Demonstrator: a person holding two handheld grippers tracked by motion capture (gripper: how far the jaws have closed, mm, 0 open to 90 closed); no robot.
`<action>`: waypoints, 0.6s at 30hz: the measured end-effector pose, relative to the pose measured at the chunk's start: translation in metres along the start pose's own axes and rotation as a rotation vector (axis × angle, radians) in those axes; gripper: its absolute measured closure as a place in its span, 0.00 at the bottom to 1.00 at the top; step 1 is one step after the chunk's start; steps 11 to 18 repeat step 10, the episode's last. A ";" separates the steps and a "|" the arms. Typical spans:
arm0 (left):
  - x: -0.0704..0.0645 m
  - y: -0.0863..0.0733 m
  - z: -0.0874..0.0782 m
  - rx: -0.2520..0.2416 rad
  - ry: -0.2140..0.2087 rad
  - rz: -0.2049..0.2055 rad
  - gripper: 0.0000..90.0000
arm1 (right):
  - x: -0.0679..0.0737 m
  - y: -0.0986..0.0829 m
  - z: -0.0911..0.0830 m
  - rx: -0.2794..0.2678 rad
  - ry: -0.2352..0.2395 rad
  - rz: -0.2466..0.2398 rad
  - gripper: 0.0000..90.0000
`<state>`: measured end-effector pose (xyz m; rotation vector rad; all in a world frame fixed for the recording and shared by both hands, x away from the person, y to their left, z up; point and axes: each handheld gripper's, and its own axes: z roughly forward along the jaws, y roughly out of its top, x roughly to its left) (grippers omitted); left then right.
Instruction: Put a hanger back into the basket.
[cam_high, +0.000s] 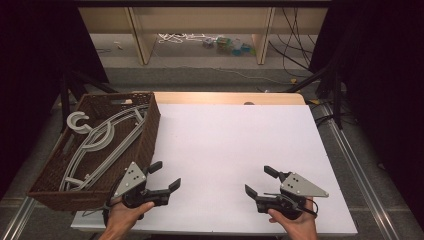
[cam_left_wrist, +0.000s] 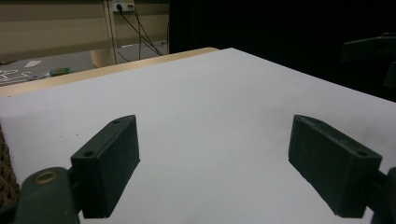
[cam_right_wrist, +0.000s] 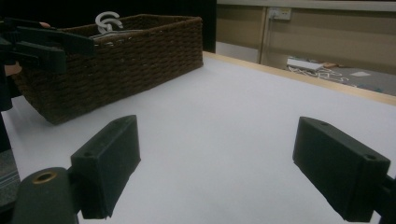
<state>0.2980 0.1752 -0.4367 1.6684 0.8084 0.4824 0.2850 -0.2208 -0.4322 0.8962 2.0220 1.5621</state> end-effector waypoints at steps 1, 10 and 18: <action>0.000 0.000 0.000 -0.001 -0.001 -0.003 0.18 | 0.000 0.000 0.000 0.000 -0.004 -0.001 0.18; 0.000 -0.001 0.001 0.007 -0.005 0.002 0.18 | 0.000 0.000 0.000 0.001 -0.005 -0.003 0.18; 0.000 -0.001 0.001 0.007 -0.005 0.002 0.18 | 0.000 0.000 0.000 0.001 -0.005 -0.003 0.18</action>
